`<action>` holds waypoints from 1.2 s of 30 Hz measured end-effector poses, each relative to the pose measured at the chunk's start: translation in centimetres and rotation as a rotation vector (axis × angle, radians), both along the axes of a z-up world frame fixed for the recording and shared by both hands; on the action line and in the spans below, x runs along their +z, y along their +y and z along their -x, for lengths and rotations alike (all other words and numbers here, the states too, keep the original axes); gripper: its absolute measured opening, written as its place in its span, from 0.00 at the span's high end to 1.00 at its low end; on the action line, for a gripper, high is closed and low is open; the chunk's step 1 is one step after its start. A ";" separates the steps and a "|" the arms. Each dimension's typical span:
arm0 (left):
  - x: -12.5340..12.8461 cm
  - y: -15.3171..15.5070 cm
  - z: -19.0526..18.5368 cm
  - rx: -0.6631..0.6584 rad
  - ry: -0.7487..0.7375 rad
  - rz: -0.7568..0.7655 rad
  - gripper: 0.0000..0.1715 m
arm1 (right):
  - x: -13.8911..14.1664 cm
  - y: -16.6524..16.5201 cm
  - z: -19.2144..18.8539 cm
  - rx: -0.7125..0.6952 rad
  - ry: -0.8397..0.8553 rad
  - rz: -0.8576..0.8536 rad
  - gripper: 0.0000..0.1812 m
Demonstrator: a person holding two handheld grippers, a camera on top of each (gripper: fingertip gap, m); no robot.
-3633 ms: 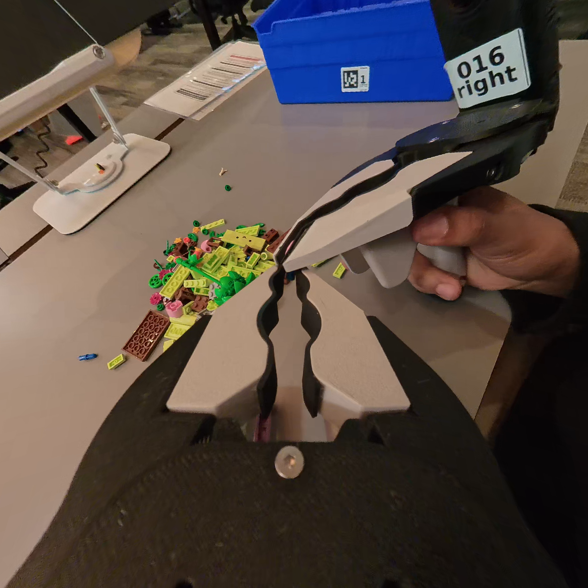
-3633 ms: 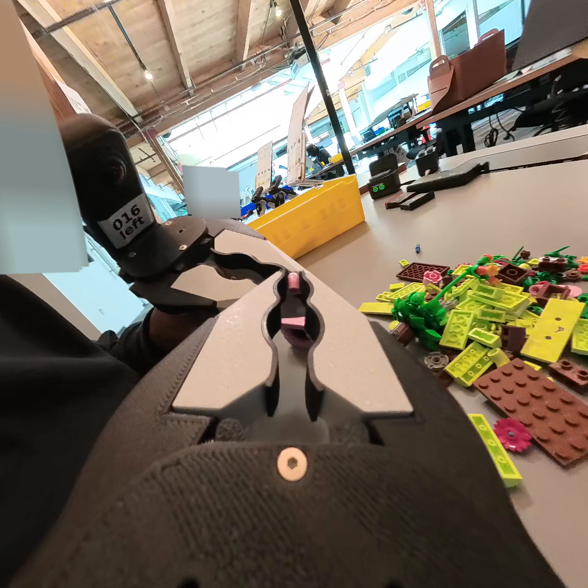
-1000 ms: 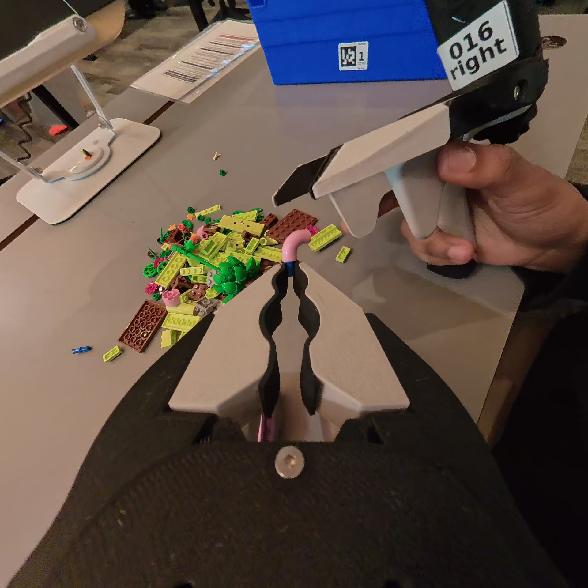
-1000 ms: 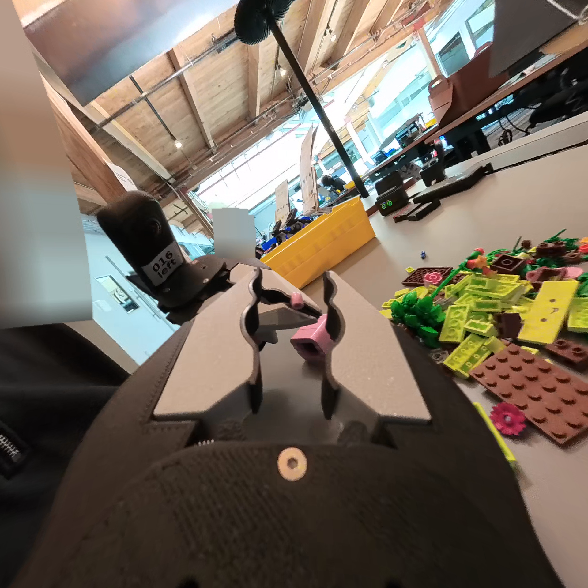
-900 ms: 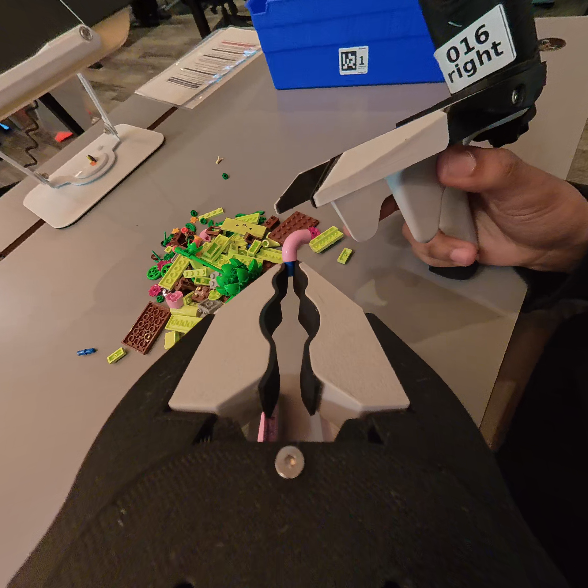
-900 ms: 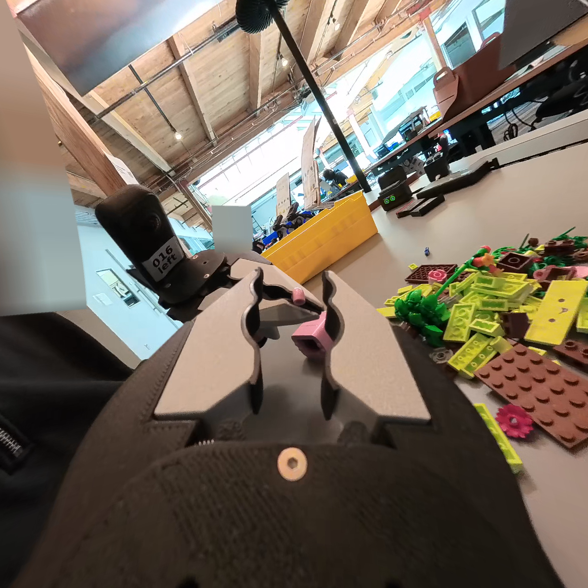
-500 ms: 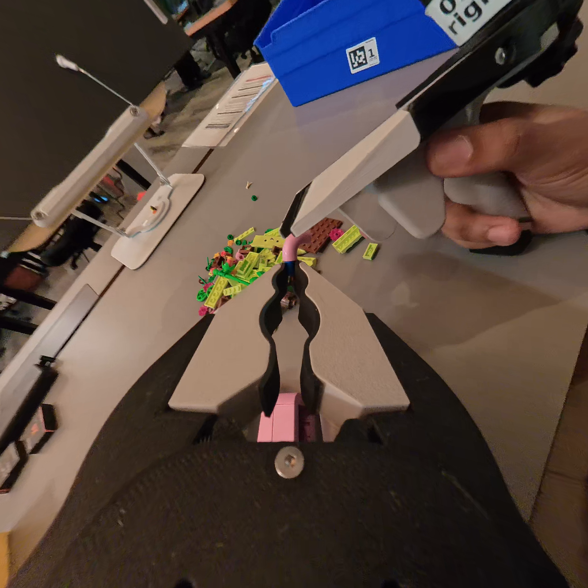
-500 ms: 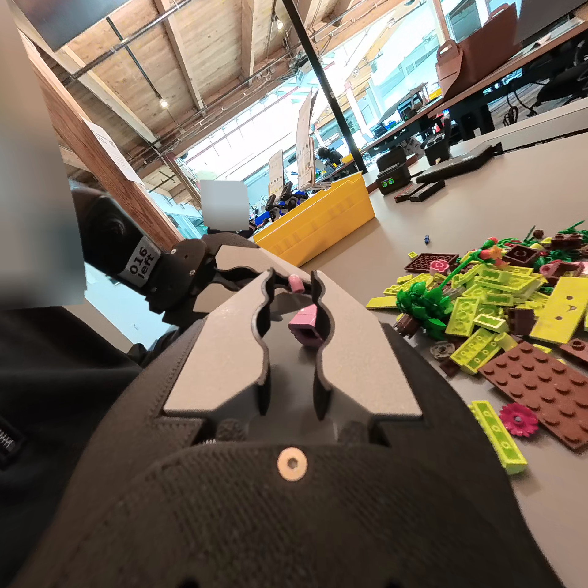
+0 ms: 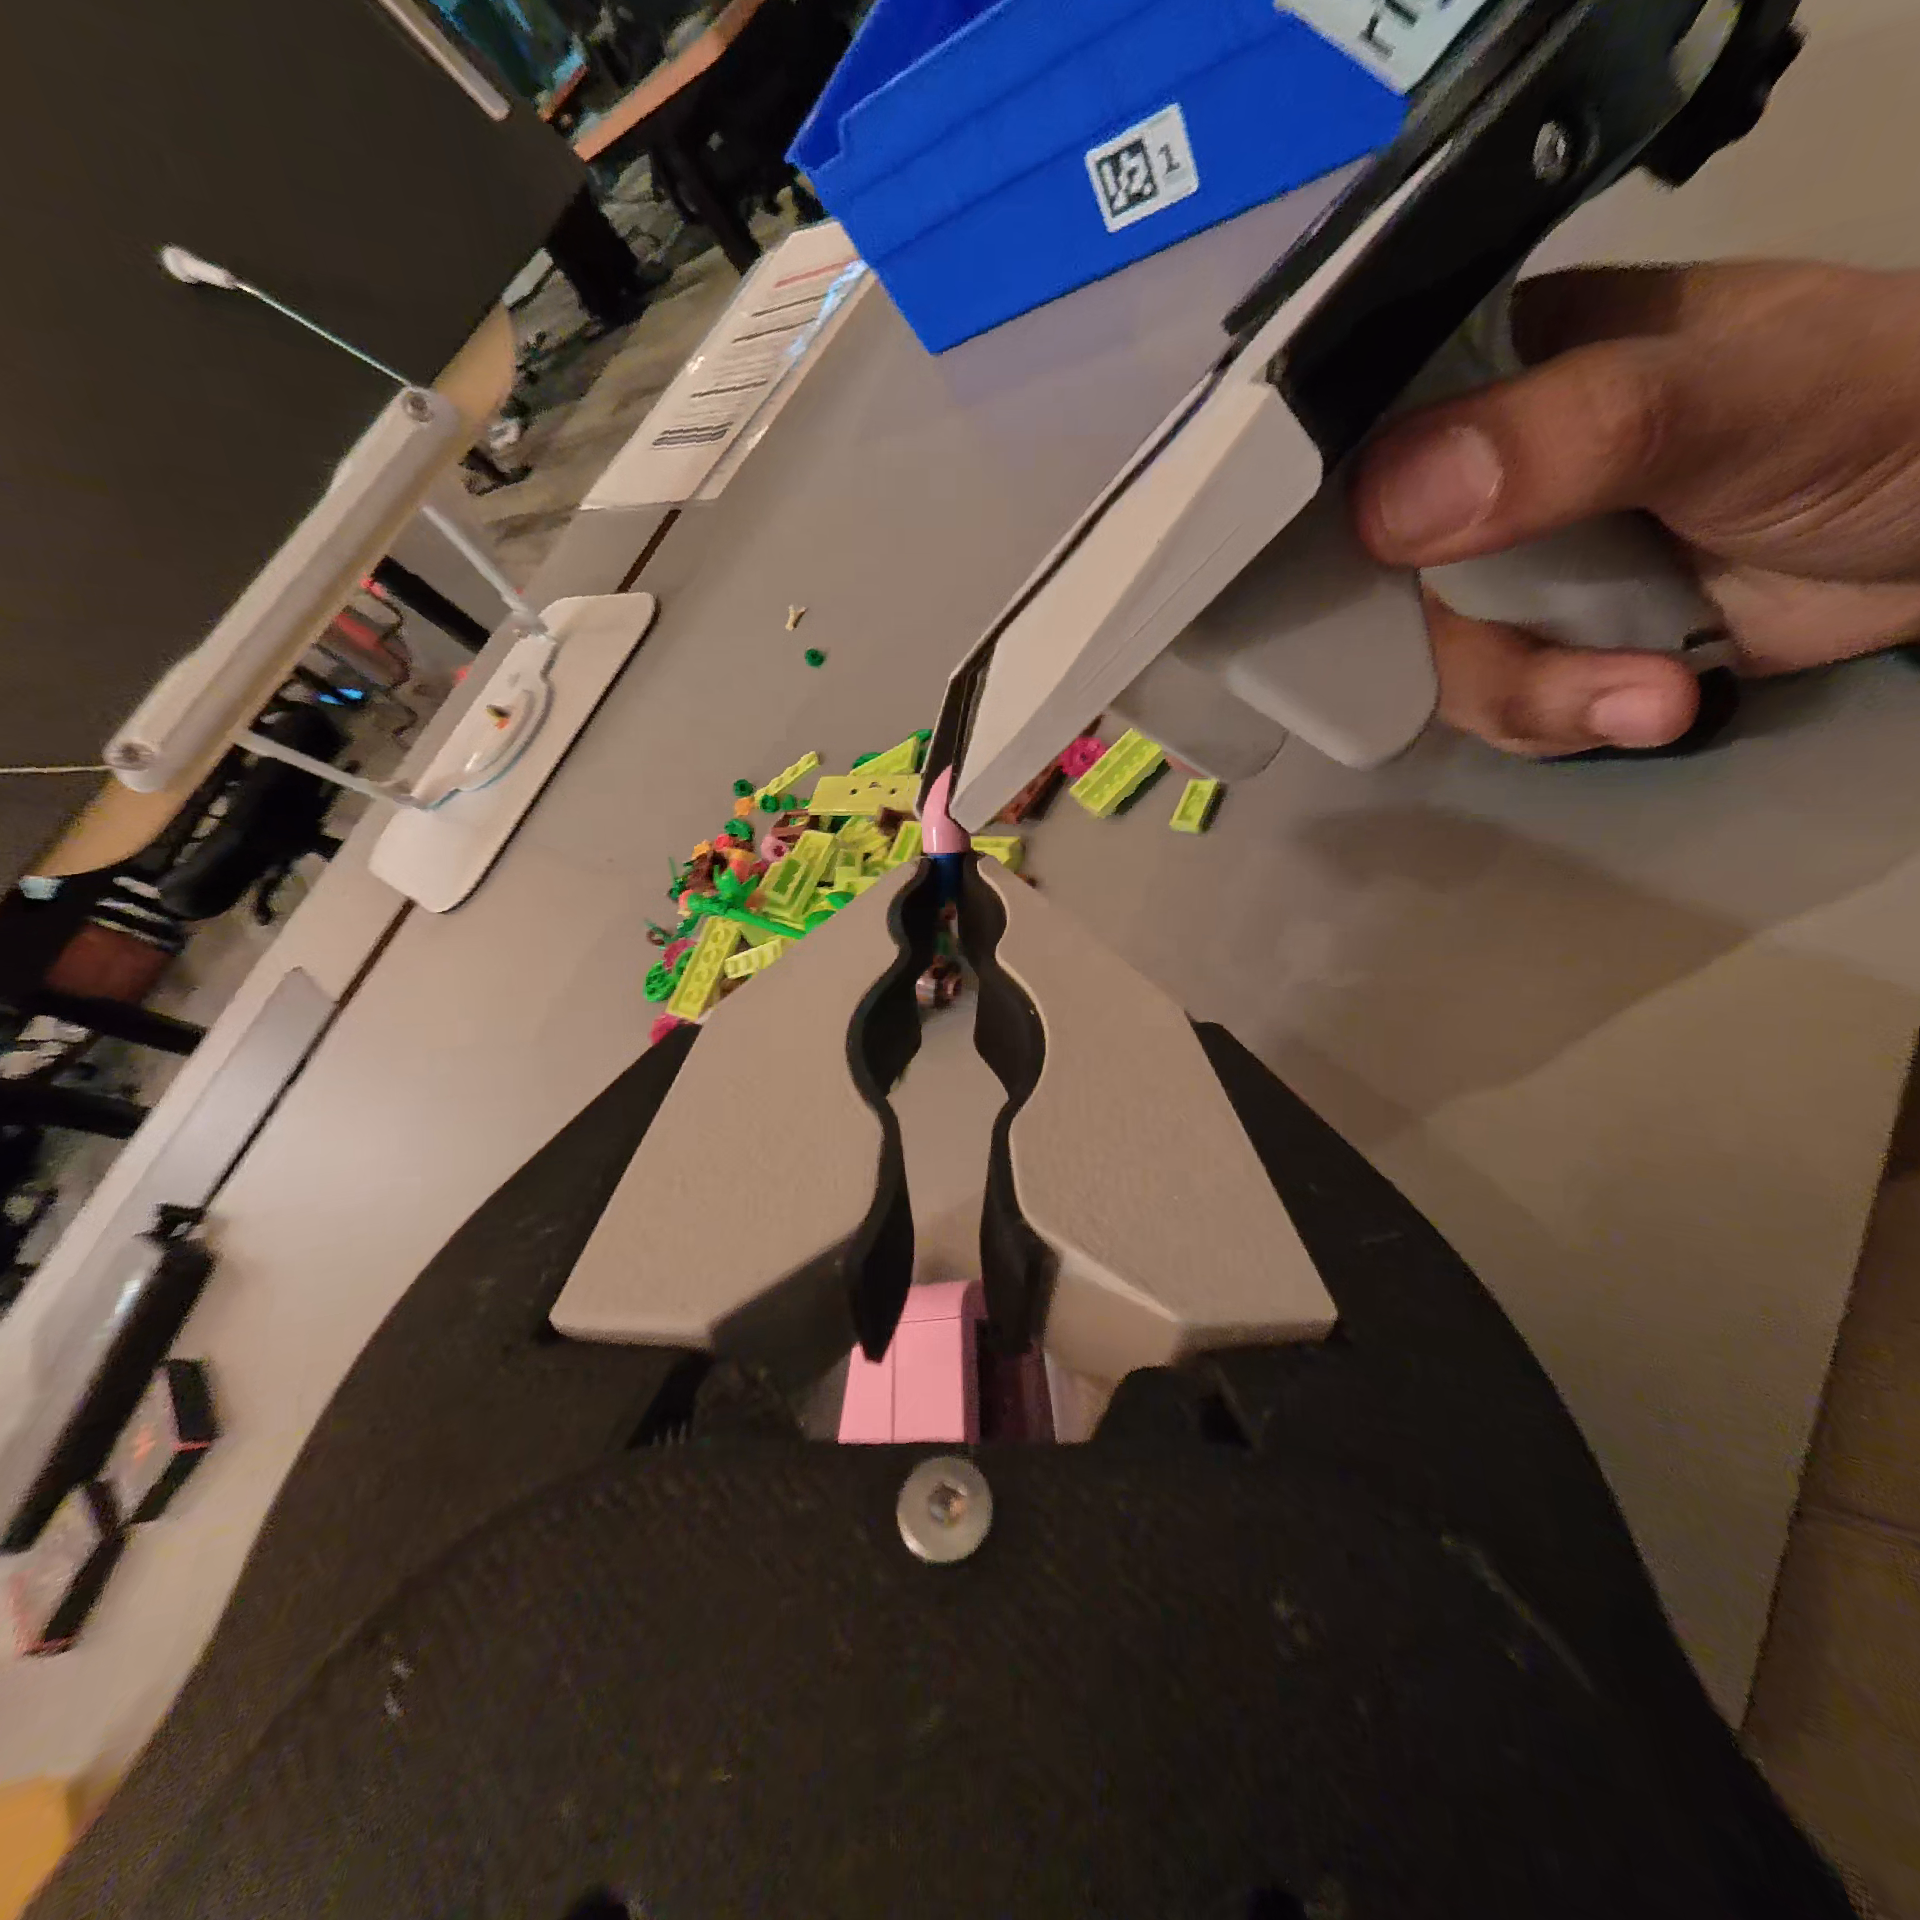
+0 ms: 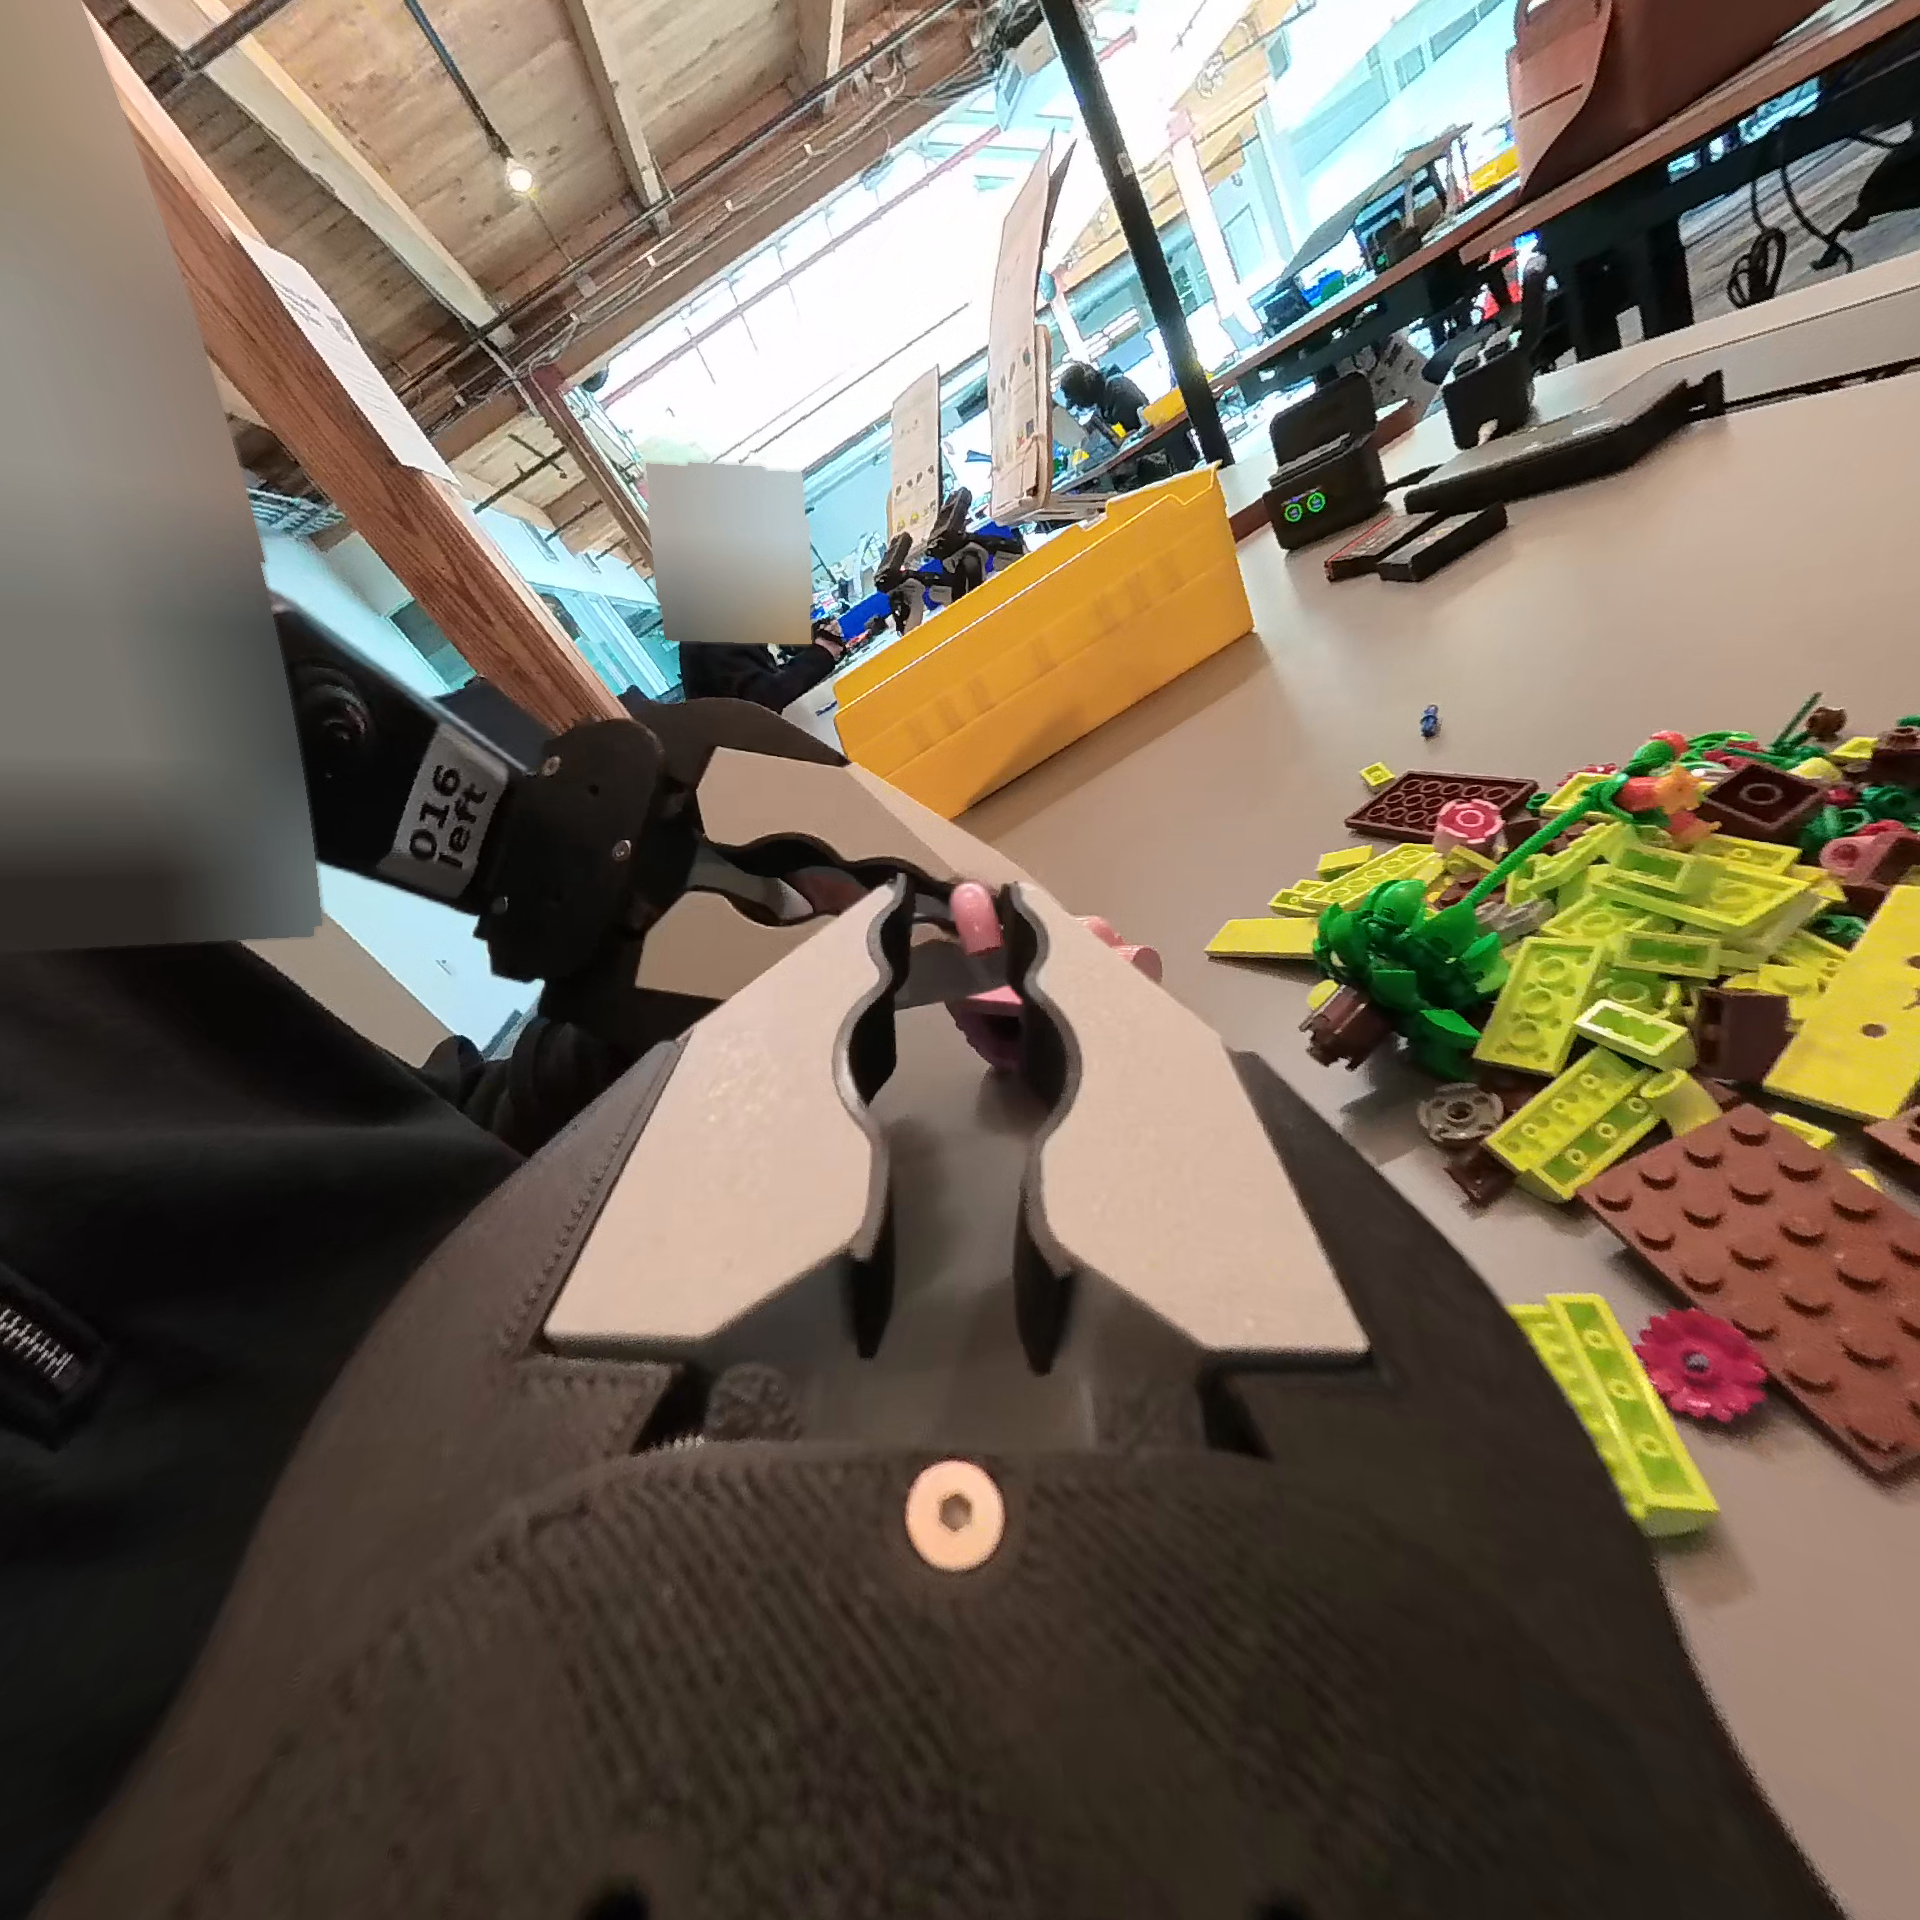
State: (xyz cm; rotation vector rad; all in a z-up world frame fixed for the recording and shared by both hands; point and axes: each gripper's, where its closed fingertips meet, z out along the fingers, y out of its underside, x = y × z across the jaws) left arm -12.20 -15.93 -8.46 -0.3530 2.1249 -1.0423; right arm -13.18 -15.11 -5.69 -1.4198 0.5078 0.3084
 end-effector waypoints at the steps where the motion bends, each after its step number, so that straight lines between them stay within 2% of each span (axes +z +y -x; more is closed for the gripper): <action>1: 0.0 -0.1 0.1 -0.010 0.017 0.017 0.98 | 0.0 0.0 0.1 0.005 -0.001 0.002 0.93; 5: 0.0 -0.1 0.3 -0.021 0.037 0.029 0.98 | -0.2 0.1 0.1 0.002 -0.005 0.017 0.97; 25: -0.4 0.3 -0.1 0.044 -0.055 -0.094 0.97 | -0.6 0.4 0.3 -0.058 -0.113 0.109 0.98; 36: -0.2 0.1 -0.2 0.065 -0.031 -0.054 0.98 | -0.3 0.2 0.3 -0.081 -0.137 0.101 0.98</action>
